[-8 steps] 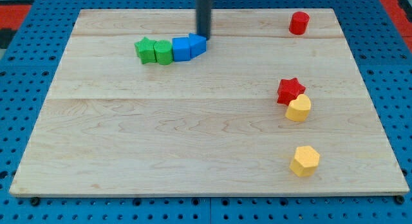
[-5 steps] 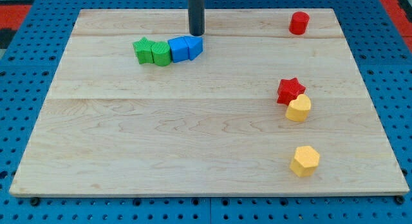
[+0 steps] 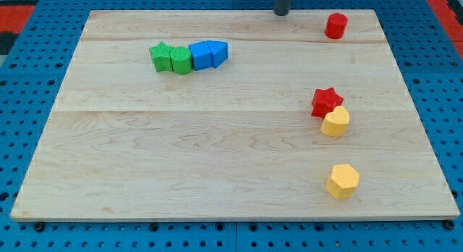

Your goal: Push the red circle close to the red star

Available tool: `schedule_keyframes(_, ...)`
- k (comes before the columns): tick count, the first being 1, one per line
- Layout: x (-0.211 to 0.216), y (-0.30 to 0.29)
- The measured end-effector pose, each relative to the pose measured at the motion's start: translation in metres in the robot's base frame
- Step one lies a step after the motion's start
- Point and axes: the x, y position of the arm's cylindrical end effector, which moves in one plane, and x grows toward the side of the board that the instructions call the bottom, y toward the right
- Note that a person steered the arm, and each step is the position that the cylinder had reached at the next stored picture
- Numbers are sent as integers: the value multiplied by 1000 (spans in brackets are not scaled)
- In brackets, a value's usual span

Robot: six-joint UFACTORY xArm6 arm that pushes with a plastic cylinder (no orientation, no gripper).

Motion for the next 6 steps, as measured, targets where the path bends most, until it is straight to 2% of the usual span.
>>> schedule_keyframes(1,-2,48)
schedule_keyframes(3,20,88)
schedule_keyframes(4,13,131)
schedule_keyframes(5,31,131)
schedule_keyframes(6,34,96)
